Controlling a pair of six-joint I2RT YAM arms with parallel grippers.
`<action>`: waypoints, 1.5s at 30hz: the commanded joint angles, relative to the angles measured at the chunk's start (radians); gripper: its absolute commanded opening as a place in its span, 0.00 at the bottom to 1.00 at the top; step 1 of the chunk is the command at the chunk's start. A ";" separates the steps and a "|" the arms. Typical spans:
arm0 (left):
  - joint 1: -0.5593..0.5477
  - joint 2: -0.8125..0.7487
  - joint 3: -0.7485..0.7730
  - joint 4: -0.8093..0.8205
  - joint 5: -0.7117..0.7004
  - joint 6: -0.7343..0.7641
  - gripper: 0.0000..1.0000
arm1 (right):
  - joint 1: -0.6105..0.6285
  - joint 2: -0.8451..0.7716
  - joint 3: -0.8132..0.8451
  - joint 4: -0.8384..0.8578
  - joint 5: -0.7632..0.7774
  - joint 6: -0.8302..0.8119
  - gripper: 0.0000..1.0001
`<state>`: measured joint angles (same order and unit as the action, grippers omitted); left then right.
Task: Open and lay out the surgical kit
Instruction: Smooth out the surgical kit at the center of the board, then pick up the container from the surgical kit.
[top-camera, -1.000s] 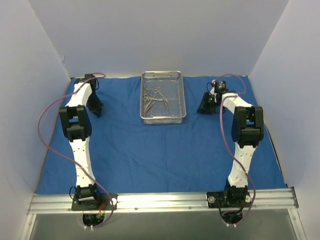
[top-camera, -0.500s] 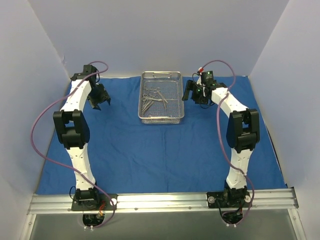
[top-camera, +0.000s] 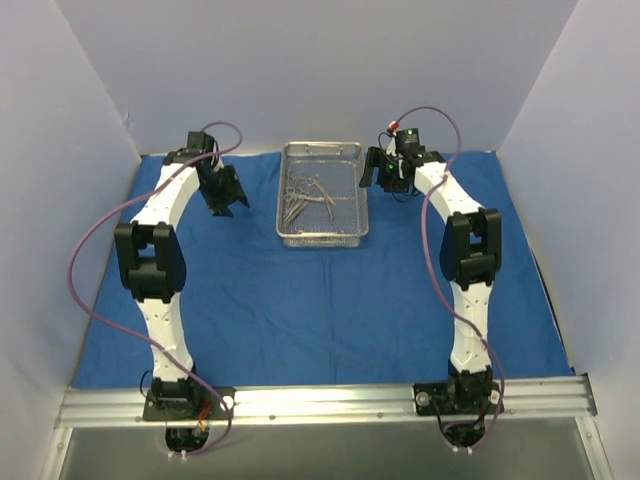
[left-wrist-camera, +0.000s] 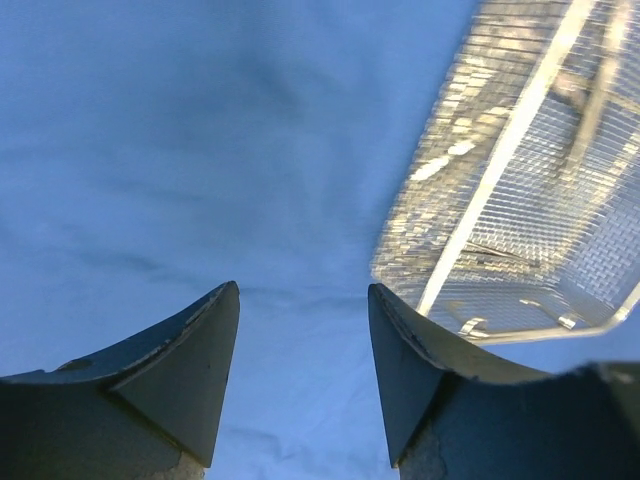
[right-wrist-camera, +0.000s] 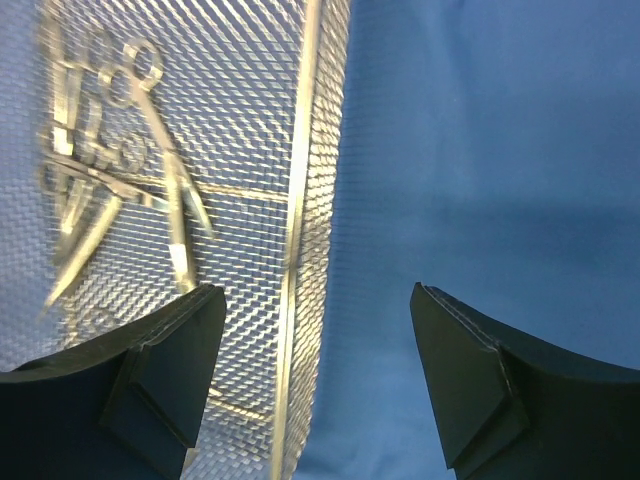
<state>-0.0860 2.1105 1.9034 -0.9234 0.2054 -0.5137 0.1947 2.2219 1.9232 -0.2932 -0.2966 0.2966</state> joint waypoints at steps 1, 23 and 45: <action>-0.030 0.011 0.040 0.121 0.083 -0.003 0.63 | 0.015 0.050 0.051 -0.058 -0.010 -0.014 0.75; -0.192 0.413 0.556 -0.025 0.012 0.007 0.56 | 0.037 0.177 0.165 -0.112 -0.036 -0.028 0.34; -0.201 0.277 0.591 -0.055 -0.107 0.055 0.02 | 0.121 0.064 0.217 -0.132 0.020 0.004 0.00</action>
<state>-0.3004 2.5320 2.4550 -0.9932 0.1413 -0.4541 0.2592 2.3974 2.0895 -0.3992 -0.2501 0.2863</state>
